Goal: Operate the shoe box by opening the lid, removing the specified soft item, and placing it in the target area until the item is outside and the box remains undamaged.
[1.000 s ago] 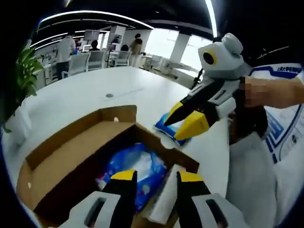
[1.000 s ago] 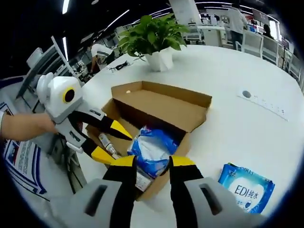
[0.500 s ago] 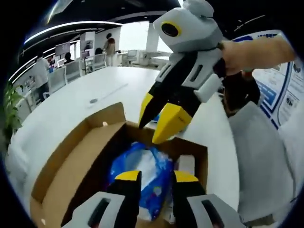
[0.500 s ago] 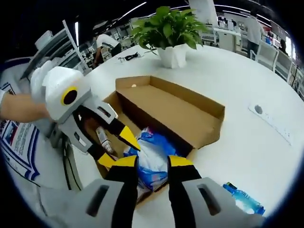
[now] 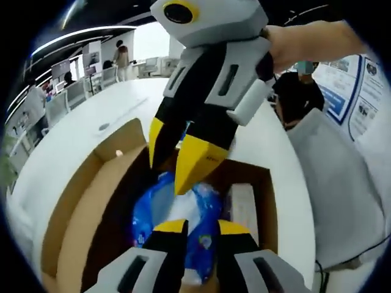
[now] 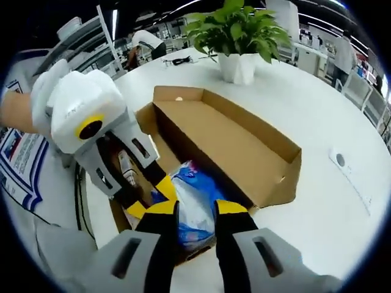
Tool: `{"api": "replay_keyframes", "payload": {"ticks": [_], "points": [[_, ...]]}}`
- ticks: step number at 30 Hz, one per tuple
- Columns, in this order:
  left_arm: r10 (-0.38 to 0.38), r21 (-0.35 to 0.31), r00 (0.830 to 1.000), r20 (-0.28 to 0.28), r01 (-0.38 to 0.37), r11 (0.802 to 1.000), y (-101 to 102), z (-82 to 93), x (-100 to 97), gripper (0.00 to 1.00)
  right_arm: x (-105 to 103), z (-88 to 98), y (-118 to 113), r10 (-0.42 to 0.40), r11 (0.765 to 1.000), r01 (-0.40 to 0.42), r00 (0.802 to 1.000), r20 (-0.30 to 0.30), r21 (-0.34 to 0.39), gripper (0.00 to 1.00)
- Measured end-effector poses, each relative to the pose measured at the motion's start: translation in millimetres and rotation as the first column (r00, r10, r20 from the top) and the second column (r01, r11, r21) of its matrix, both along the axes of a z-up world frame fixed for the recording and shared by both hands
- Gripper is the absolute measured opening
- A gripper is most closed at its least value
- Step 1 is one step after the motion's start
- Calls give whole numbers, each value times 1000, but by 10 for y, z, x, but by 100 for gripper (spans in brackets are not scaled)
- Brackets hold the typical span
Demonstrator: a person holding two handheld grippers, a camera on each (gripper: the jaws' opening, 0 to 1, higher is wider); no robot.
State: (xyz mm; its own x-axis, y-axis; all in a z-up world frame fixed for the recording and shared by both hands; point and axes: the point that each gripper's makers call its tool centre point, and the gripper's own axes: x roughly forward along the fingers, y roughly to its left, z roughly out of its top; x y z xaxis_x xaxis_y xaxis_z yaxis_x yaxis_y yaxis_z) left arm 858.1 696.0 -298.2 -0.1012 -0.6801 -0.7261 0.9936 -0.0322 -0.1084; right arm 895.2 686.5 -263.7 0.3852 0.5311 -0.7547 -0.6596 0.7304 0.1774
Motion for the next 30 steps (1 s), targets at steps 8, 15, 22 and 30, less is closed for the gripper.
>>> {"api": "replay_keyframes", "payload": {"ticks": [8,15,22,30], "points": [[-9,21,1000,-20,9,1000,-25,-100,8,13,7,-106,11,41,998,-40,999,18,-53,19],[4,22,999,-48,-3,1000,-24,-123,-19,7,143,-233,-5,41,997,-39,999,19,-74,18],[16,18,998,-60,-15,1000,-11,-141,-27,2,174,-311,9,55,993,-50,998,40,-107,13],[33,17,997,-63,-32,999,-4,-168,-38,0,250,-379,-35,94,983,-79,992,82,-164,0]]}}
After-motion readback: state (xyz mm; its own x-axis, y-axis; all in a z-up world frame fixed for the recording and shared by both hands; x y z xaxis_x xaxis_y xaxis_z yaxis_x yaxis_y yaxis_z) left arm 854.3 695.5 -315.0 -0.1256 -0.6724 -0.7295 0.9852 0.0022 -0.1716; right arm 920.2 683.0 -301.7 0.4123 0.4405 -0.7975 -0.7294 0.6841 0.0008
